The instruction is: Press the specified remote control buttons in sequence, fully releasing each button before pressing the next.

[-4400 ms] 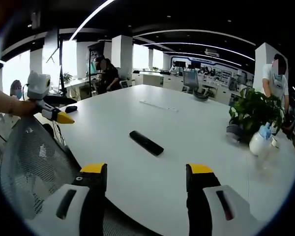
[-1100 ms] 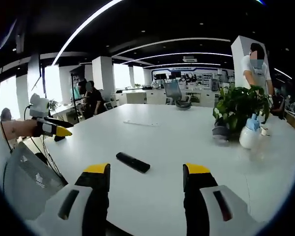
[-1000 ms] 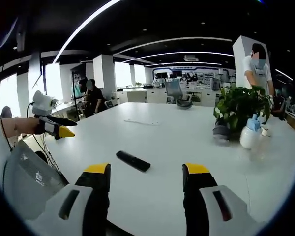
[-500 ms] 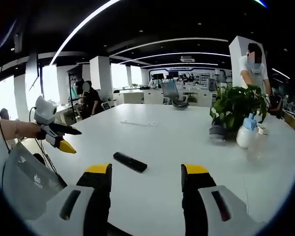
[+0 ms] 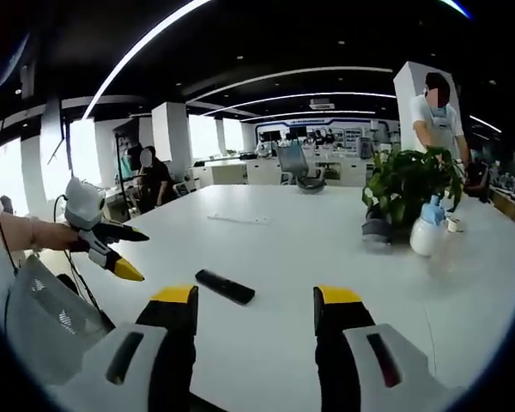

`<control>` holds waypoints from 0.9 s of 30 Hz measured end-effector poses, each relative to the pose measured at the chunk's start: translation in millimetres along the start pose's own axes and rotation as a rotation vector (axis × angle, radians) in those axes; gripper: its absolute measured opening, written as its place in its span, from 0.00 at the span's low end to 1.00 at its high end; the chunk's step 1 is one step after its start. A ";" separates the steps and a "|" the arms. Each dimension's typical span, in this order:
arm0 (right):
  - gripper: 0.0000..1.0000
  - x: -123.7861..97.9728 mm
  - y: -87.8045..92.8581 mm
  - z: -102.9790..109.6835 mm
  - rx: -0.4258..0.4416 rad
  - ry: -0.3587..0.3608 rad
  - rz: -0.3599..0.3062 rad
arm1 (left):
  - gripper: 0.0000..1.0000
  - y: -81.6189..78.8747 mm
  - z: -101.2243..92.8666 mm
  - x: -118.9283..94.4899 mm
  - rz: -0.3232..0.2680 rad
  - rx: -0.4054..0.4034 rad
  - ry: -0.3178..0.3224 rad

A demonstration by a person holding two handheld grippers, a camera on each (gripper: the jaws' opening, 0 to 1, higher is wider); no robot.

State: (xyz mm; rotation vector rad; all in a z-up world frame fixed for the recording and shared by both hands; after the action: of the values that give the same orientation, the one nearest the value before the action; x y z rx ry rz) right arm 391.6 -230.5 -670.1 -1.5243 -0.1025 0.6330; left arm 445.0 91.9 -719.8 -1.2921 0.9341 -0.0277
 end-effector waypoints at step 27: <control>0.56 -1.7 -1.2 -3.5 0.023 0.025 -0.013 | 1.00 -19.4 -4.8 19.0 -0.008 0.112 0.084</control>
State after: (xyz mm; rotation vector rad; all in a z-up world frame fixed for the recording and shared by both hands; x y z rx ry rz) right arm 392.1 -234.2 -668.7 -1.5080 -0.0861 0.6026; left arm 463.5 72.1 -714.6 -1.1981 0.9859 -0.1399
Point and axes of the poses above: the point that each gripper's makers call its tool centre point, and the gripper's own axes: x roughly forward along the fingers, z roughly to its left, y roughly out of its underside, the point moved 8 cm from there along -x, roughly backward along the fingers, and after that the axes turned 2 degrees about y, right-handed, at the moved point
